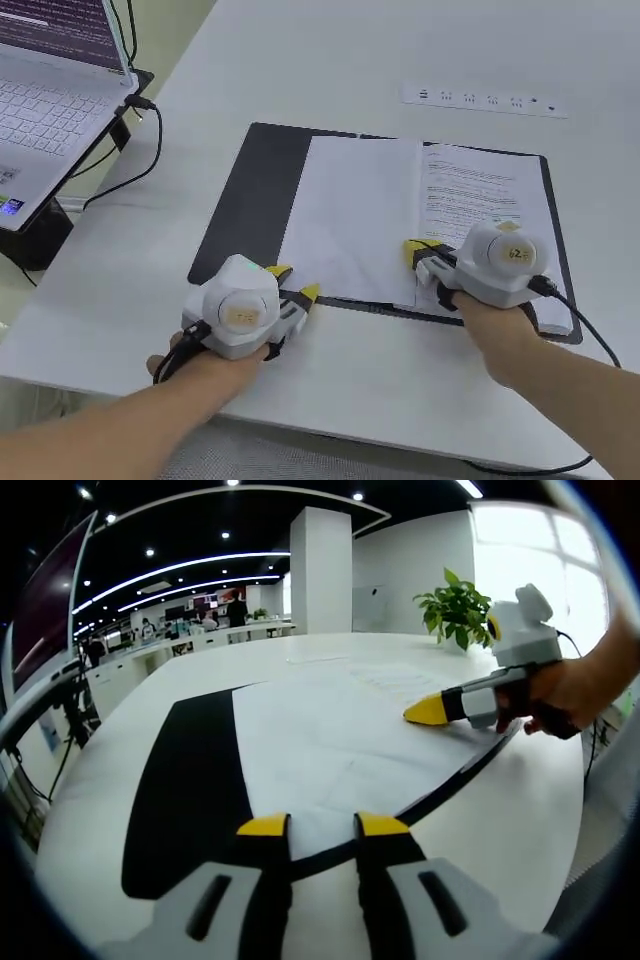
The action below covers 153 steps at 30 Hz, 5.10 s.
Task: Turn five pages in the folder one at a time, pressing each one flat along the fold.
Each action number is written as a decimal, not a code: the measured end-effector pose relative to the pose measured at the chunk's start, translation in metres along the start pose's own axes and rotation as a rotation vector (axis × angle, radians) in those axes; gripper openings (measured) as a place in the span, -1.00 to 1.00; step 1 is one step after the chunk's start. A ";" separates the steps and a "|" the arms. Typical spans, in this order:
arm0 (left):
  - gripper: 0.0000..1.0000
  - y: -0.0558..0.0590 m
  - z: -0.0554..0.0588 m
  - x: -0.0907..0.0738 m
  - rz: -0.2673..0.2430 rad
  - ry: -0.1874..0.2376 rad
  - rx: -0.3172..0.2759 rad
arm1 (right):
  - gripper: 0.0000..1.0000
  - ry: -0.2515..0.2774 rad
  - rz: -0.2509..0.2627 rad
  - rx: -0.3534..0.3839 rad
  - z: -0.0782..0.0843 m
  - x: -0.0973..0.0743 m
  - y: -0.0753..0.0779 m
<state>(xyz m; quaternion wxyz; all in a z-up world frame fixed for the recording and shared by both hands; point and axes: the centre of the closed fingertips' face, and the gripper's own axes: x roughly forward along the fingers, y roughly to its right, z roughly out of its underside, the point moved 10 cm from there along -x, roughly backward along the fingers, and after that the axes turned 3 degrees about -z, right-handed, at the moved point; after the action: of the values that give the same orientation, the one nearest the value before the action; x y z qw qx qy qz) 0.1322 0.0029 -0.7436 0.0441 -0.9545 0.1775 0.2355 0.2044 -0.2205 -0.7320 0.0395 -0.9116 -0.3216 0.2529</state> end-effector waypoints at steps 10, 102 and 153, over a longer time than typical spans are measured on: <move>-0.52 0.000 -0.001 -0.001 -0.001 0.002 -0.007 | -1.00 -0.014 0.004 0.005 0.013 -0.014 -0.012; 0.98 -0.013 -0.082 -0.155 -0.068 -0.044 -0.232 | 1.00 0.017 0.328 0.185 -0.013 -0.265 -0.005; 0.85 0.093 -0.115 -0.018 0.179 -0.126 -0.035 | 0.95 0.053 0.268 0.255 -0.005 -0.259 0.007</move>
<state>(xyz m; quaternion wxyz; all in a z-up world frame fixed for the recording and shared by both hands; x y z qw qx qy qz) 0.1339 -0.0970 -0.6332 0.0174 -0.9187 0.2550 0.3010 0.0383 -0.3832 -0.6166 0.1293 -0.9403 -0.1614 0.2703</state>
